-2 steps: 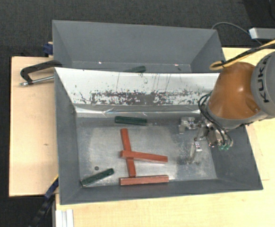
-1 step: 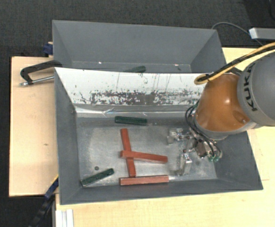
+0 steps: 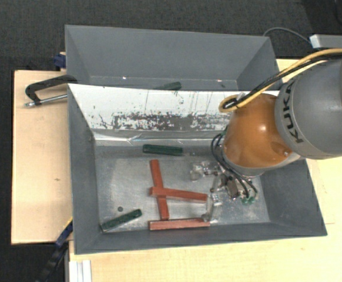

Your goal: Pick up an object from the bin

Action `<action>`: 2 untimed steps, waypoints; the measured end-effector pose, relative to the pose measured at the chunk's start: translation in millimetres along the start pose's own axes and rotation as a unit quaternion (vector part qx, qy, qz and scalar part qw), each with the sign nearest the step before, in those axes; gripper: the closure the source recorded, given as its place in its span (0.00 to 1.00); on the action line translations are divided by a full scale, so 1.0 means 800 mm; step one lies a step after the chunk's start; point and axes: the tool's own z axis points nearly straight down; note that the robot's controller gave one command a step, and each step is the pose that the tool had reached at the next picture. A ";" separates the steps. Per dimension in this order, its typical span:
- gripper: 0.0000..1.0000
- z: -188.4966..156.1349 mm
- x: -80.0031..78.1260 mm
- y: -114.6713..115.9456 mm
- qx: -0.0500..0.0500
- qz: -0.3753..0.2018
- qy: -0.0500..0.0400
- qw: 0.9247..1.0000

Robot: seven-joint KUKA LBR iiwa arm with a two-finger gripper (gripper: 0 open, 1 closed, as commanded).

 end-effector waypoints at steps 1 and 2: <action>0.00 0.001 0.000 0.017 0.000 -0.001 0.001 1.000; 1.00 0.022 -0.031 0.024 0.000 -0.157 -0.001 0.988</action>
Offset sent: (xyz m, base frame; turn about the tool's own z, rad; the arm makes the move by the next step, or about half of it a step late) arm 0.0210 0.0217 -0.0187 -0.3164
